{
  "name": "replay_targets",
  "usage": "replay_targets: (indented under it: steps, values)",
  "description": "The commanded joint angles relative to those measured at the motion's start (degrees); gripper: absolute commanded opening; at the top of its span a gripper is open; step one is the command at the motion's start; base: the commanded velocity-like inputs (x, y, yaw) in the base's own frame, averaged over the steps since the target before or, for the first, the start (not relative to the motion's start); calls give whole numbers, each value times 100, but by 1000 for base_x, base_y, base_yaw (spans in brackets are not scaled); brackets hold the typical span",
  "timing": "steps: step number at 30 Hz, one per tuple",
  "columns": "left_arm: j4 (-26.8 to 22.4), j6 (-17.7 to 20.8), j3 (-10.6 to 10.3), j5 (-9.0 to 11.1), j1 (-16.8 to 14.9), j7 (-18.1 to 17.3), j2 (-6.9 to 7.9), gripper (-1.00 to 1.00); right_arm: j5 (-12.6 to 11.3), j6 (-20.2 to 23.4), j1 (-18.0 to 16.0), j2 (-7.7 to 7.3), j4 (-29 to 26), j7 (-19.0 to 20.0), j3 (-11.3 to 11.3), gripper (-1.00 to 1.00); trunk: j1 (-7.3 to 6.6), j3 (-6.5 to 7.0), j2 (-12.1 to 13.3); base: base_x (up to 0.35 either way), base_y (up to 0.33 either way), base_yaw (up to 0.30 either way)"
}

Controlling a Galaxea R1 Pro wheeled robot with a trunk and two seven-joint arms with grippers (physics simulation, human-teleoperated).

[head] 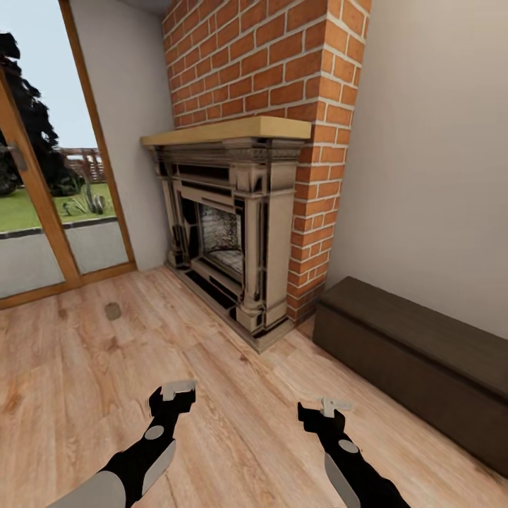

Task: Place each of the two pumpkins and all three candles from the living room inside a cabinet in the living room (use any cabinet), then make sure every cabinet is closed, and position the cauldron so it is next to a table in the living room.

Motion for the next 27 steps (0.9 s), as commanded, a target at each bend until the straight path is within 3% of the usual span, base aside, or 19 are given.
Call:
replay_targets:
  steps: [1,7,16,27]
  values:
    - [-5,-16,-49,38,-3,40,7,100,-59,-32,-6,-4,5,-39,-12,100,-1,0,-2,0,0,-267]
    - [-6,-16,-49,38,-3,40,7,100,-53,-29,-5,-1,20,10,-298,100,-1,30,-2,0,1,-266]
    - [-5,-16,-49,38,-3,40,7,100,-54,-31,-5,-1,23,22,-337,100,-1,76,-2,14,179,-265]
    - [-5,-16,-49,30,-3,40,7,100,-60,-32,-5,-2,23,23,-340,100,-1,133,-2,199,263,-265]
